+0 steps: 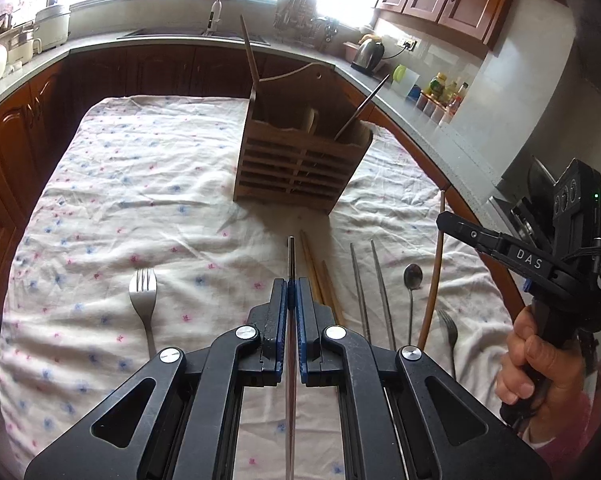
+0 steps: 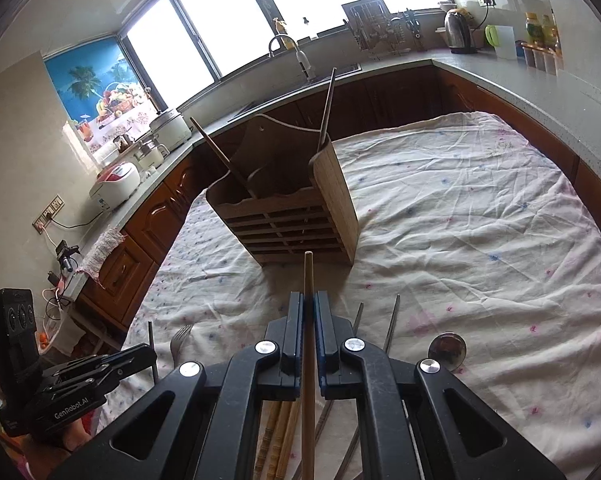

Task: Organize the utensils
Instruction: 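Lift both chopsticks and lower them into the wooden utensil holder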

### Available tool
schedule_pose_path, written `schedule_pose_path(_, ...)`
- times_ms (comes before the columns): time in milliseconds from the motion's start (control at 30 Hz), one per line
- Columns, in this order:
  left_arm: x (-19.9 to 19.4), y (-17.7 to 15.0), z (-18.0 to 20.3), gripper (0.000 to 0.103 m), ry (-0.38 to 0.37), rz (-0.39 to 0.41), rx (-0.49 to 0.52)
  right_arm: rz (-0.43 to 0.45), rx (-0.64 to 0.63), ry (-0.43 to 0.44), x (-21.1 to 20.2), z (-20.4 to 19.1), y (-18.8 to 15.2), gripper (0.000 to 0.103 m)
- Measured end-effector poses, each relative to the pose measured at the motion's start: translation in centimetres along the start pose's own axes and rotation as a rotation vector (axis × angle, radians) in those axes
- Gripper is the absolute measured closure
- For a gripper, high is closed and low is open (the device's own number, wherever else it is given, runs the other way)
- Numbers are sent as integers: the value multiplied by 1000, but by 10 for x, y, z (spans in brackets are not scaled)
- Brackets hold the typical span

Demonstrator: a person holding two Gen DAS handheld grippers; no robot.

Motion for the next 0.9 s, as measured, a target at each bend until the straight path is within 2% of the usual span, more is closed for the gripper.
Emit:
schedule_pose_path(200, -35, 21, 5, 100, -29, 82, -4, 66, -25, 16, -28, -16, 17, 98)
schedule_pose_path(433, -57, 35, 6, 100, -48, 150, -13, 129, -44, 32, -47, -28, 34, 98)
schedule_pose_path(900, -67, 62, 6, 100, -40, 224, -9, 198, -47, 31, -56, -29, 60, 98)
Point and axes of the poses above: each gripper's, at about its wrist camera, not at the fingertips, and x roughly the way its jaws point, z to its right, y to its top, the point moved 9 cm from there along x, roughly the way its jaws point, and after that the axes turned 7 degrees about z, right-handed, at the moved point
